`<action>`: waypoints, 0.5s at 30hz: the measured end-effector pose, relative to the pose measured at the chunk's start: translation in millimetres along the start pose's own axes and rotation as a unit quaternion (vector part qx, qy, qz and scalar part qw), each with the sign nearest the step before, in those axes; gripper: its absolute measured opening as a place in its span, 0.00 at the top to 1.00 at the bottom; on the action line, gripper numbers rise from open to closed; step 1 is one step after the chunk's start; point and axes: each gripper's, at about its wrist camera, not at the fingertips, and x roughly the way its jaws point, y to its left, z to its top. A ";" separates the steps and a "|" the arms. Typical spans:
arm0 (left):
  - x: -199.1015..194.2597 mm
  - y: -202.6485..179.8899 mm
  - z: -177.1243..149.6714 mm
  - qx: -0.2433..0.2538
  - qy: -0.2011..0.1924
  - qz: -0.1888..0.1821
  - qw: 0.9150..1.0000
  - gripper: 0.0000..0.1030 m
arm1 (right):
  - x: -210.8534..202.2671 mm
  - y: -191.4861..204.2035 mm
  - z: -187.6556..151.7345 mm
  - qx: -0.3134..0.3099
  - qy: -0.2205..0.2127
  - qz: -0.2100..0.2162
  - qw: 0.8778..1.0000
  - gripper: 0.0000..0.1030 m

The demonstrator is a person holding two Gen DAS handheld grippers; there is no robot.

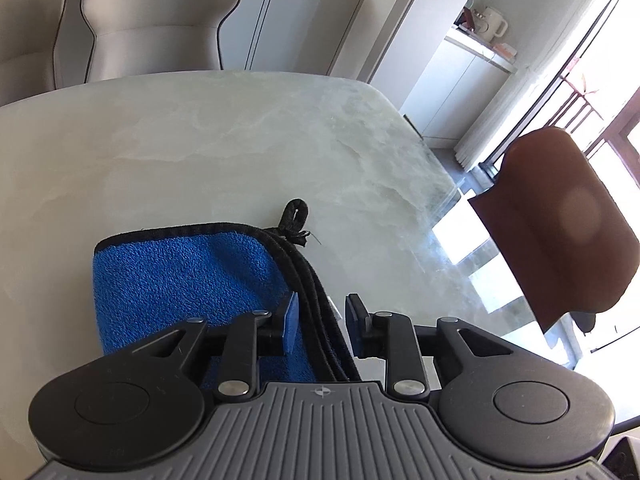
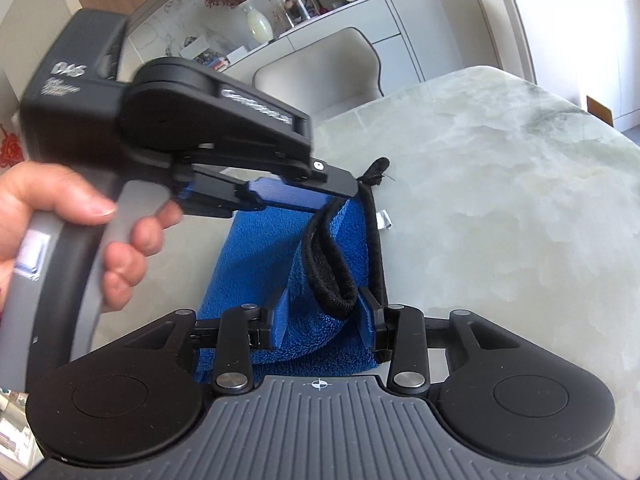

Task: Fold towel
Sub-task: 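Lower the folded edge onto the towel and open both grippers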

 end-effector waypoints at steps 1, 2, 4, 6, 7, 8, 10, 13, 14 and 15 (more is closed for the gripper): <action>-5.0 1.8 -1.1 -0.001 -0.007 -0.005 1.000 0.68 | 0.0 -0.6 1.1 0.000 0.001 0.004 1.000 0.62; -8.5 4.0 -1.5 -0.003 -0.013 -0.004 1.000 0.66 | -0.5 -1.1 2.4 0.002 0.003 0.007 1.000 0.59; -19.9 15.2 -4.9 -0.018 -0.024 0.000 1.000 0.64 | -3.6 -1.3 4.5 0.001 0.001 0.010 1.000 0.52; -24.2 24.8 -10.1 -0.026 -0.025 0.005 0.999 0.61 | -10.3 0.2 6.2 -0.012 -0.010 0.009 1.000 0.47; -26.0 29.3 -12.7 -0.030 -0.025 0.008 0.999 0.60 | -12.6 0.9 6.5 -0.020 -0.016 0.006 1.000 0.45; -25.5 32.2 -15.3 -0.031 -0.022 0.012 0.999 0.60 | -13.8 1.4 6.8 -0.028 -0.018 0.004 0.999 0.45; -24.5 41.1 -23.7 -0.038 -0.011 0.021 0.999 0.60 | -11.3 0.7 7.3 -0.036 -0.008 0.006 0.999 0.45; -24.4 47.1 -34.3 -0.051 -0.001 0.019 0.999 0.60 | -3.8 -2.3 7.9 -0.031 0.013 0.003 0.999 0.46; -25.0 47.6 -36.3 -0.050 -0.001 0.018 0.999 0.60 | -3.6 -2.1 7.9 -0.035 0.011 0.002 0.999 0.50; -25.7 48.0 -38.2 -0.049 0.000 0.018 0.999 0.60 | -3.7 -1.7 8.1 -0.040 0.009 0.002 0.999 0.53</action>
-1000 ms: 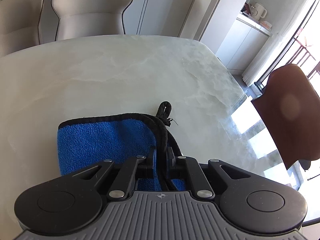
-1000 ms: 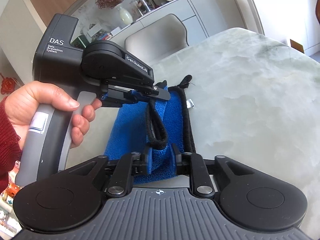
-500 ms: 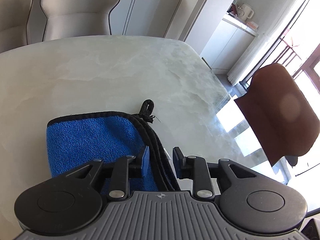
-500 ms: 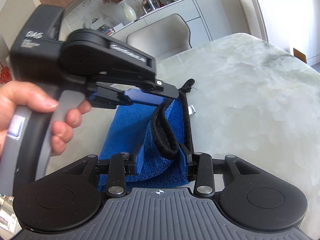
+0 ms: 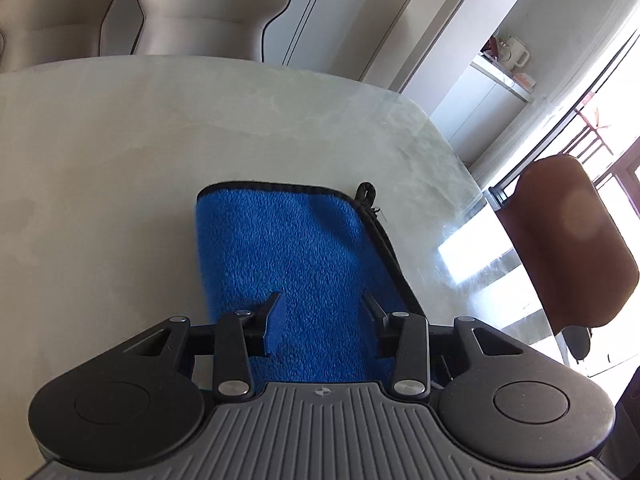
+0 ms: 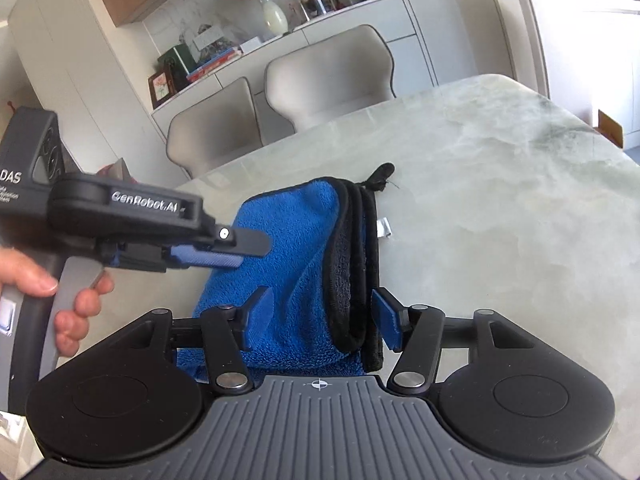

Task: Fold towel
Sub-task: 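Lower the folded edge onto the towel and open both grippers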

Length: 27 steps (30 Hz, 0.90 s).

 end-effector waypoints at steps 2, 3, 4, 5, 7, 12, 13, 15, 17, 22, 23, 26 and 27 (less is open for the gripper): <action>-1.1 -0.9 -3.0 0.004 0.001 0.000 1.000 0.60 | 0.3 1.0 0.6 -0.011 0.000 0.001 1.000 0.64; -1.7 -1.5 -4.4 0.005 0.001 0.000 1.000 0.60 | 0.4 1.8 1.0 -0.016 0.000 0.002 1.000 0.64; -2.0 -1.5 -5.0 0.005 0.001 -0.001 1.000 0.60 | 0.4 2.7 1.6 -0.020 0.000 0.004 1.000 0.64; -2.2 -1.6 -5.5 0.005 0.001 -0.002 1.000 0.60 | 0.6 3.7 2.3 -0.025 0.000 0.006 1.000 0.64; -1.6 -2.0 -6.1 0.005 0.002 -0.003 1.000 0.60 | 2.5 5.4 3.6 -0.033 0.000 0.012 0.999 0.64; -1.7 -1.7 -7.6 0.007 0.006 -0.003 1.000 0.59 | 10.4 -1.8 5.2 -0.025 0.039 0.045 0.998 0.95; -2.0 -1.9 -7.9 0.008 0.007 -0.004 1.000 0.58 | 9.0 -5.7 6.0 -0.014 0.041 0.050 0.998 0.95; -3.6 -2.1 -8.7 0.013 0.008 -0.006 1.000 0.57 | 0.1 -16.7 9.4 0.012 0.034 0.060 0.998 0.96; -3.3 -3.0 -9.3 0.019 0.009 -0.008 1.000 0.55 | -6.3 -24.4 11.2 0.023 0.028 0.060 0.998 0.96; 2.6 -9.2 -9.7 0.034 0.014 -0.017 0.999 0.54 | -6.5 -36.3 5.2 0.026 0.045 0.040 0.998 0.95; 3.9 -10.9 -9.8 0.039 0.015 -0.017 0.999 0.52 | -5.3 -37.3 4.2 0.025 0.048 0.040 0.998 0.94; 6.4 -17.4 -10.9 0.068 0.021 -0.003 0.997 0.51 | -1.7 -37.3 8.6 0.027 0.051 0.035 0.998 0.70; 6.3 -18.6 -11.2 0.073 0.021 0.000 0.997 0.51 | -1.1 -37.0 11.5 0.025 0.051 0.033 0.998 0.68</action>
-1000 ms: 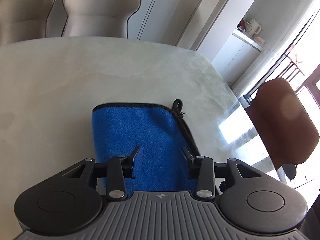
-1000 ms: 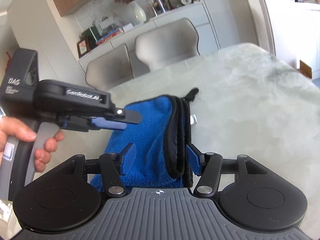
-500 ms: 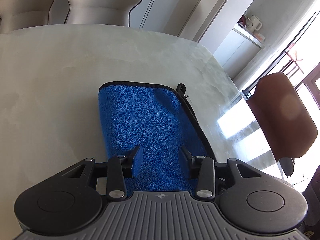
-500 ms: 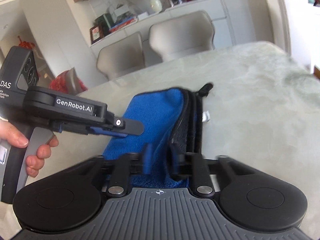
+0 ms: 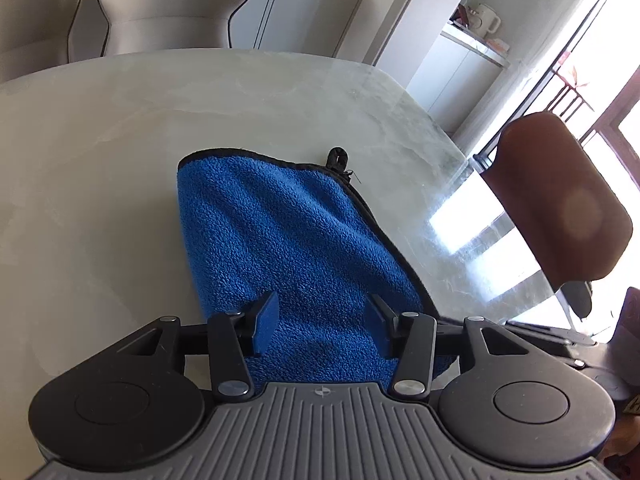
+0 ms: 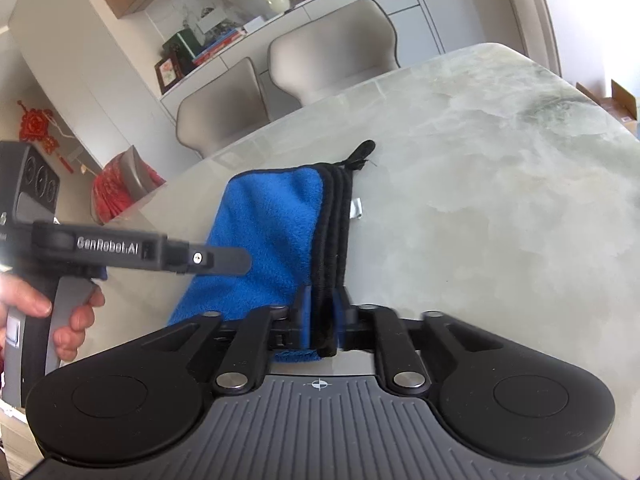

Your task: Fold towel

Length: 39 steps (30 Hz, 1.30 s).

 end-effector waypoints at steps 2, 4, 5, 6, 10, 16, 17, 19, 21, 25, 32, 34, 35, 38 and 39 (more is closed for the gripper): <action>-0.6 -0.3 -0.3 0.001 -0.001 -0.001 1.000 0.50 | 1.2 0.7 7.8 -0.010 -0.008 0.000 1.000 0.64; -0.5 -0.6 -0.9 -0.001 -0.002 -0.003 1.000 0.49 | 4.3 1.7 17.8 -0.022 -0.014 0.002 1.000 0.64; -0.6 -1.2 -1.1 0.000 -0.003 -0.004 1.000 0.48 | 8.4 2.7 24.0 -0.028 -0.015 0.006 0.999 0.64; -0.7 -1.9 -1.4 0.000 -0.004 -0.004 1.000 0.47 | 12.6 3.5 29.7 -0.034 -0.015 0.010 0.999 0.64; -1.7 -2.3 -2.8 0.005 -0.005 -0.004 1.000 0.46 | 36.4 5.0 51.4 -0.054 -0.013 0.017 0.998 0.64; -0.6 -1.3 -2.8 0.003 -0.005 -0.007 1.000 0.46 | 66.5 2.0 67.1 -0.055 0.004 0.029 0.998 0.64; -0.5 -1.5 -3.2 0.005 -0.005 -0.007 1.000 0.45 | 70.0 1.4 68.1 -0.054 0.007 0.029 0.998 0.64; -0.3 -2.2 -3.7 0.007 -0.006 -0.006 1.000 0.45 | 75.8 0.3 69.8 -0.053 0.010 0.027 0.998 0.64; -0.7 -2.4 -4.5 0.009 -0.006 -0.005 1.000 0.45 | 76.3 0.8 70.6 -0.052 0.008 0.036 0.998 0.66; -1.0 -2.3 -5.4 0.007 -0.006 -0.006 1.000 0.42 | 76.8 8.8 69.9 -0.080 0.006 0.025 0.996 0.93; -1.8 -2.6 -5.4 0.008 -0.006 -0.007 1.000 0.41 | 68.4 5.7 70.2 -0.120 -0.005 -0.060 0.991 0.95; -1.9 -3.1 -5.6 0.011 -0.007 -0.007 1.000 0.40 | 65.3 -0.6 69.5 -0.109 -0.007 -0.058 0.992 0.95; -1.9 -3.3 -5.9 0.013 -0.007 -0.007 1.000 0.40 | 64.3 -0.6 69.4 -0.110 -0.008 -0.055 0.992 0.93; -2.2 -4.0 -7.3 0.020 -0.007 -0.006 1.000 0.40 | 62.6 2.0 71.2 -0.100 -0.010 -0.023 0.995 0.85; -2.5 -4.4 -7.8 0.021 -0.008 -0.005 1.000 0.39 | 62.9 3.0 72.5 -0.091 -0.010 -0.010 0.996 0.81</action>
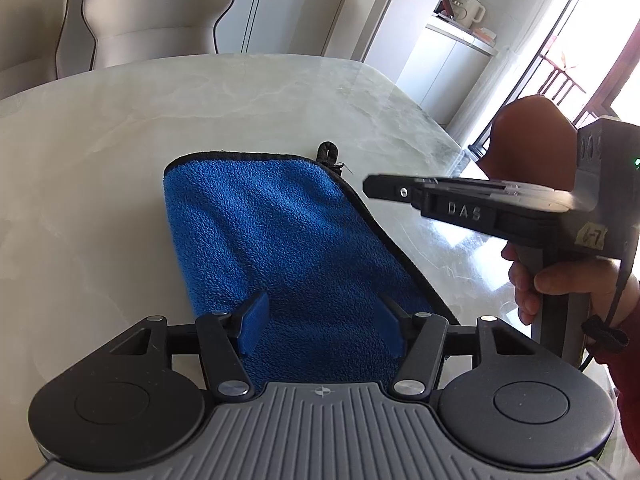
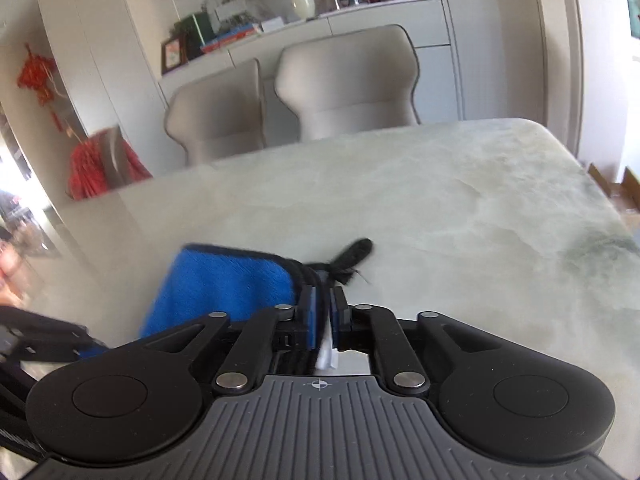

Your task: Fold towel

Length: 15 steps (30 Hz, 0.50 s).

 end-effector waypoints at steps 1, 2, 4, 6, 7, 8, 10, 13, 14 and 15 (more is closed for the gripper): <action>-0.6 -0.4 -0.3 0.000 0.000 0.001 1.000 0.39 | 1.2 1.5 1.1 0.006 -0.001 0.008 1.000 0.75; -1.1 -0.7 -0.5 -0.001 0.000 0.001 1.000 0.39 | 3.5 4.4 1.9 0.003 0.000 0.008 1.000 0.74; -1.9 -0.2 -0.5 -0.002 0.001 0.001 1.000 0.39 | 6.4 12.8 3.3 -0.016 -0.001 0.015 1.000 0.74; -2.3 -0.1 -0.8 -0.004 0.001 0.000 1.000 0.39 | 5.3 23.9 4.0 -0.039 -0.012 0.041 0.998 0.74; -2.4 0.0 -0.9 -0.005 0.001 0.000 1.000 0.39 | 4.7 28.6 3.9 -0.051 -0.013 0.061 0.997 0.74; -2.2 -0.4 -1.1 -0.004 0.000 -0.001 1.000 0.38 | 5.6 33.4 3.2 -0.062 -0.008 0.083 0.995 0.74; -2.1 -1.2 -1.7 -0.004 -0.001 -0.001 1.000 0.38 | 15.9 37.7 -0.2 -0.076 0.025 0.089 0.993 0.74; -3.3 -2.0 -3.1 -0.001 -0.001 0.000 1.000 0.38 | 26.1 30.1 -5.2 -0.081 0.030 0.052 0.995 0.88; -3.6 -1.7 -3.5 0.000 -0.001 -0.001 1.000 0.38 | 24.7 22.9 -5.0 -0.065 0.020 0.038 0.997 0.96; -4.4 -1.2 -4.2 0.001 -0.001 -0.002 1.000 0.38 | 23.0 15.5 -4.4 -0.045 0.014 0.024 0.999 0.96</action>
